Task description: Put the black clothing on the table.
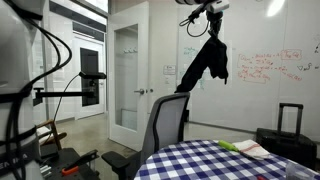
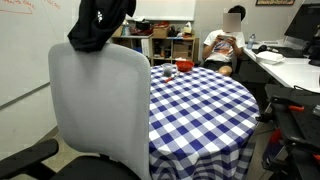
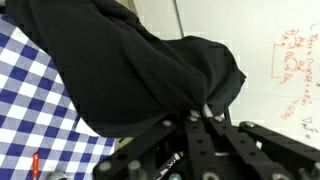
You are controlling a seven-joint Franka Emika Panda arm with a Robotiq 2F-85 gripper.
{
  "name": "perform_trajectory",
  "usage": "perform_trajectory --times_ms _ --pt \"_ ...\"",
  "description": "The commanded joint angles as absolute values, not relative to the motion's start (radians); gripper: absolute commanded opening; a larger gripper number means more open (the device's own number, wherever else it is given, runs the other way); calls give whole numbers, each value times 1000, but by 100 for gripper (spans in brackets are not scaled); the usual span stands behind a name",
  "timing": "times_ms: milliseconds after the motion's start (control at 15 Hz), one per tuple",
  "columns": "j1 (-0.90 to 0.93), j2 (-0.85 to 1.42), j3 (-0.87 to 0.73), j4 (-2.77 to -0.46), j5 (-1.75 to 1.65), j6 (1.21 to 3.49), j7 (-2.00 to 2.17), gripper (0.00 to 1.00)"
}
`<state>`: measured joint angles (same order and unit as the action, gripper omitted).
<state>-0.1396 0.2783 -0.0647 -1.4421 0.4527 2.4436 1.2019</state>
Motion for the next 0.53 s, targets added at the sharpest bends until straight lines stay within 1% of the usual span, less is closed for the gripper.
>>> perform_trajectory --times_ms 0,467 --pt "-153 170 -100 -1557 466 2497 1217 1" --pt "-117 140 -97 -1678 443 2519 1223 1"
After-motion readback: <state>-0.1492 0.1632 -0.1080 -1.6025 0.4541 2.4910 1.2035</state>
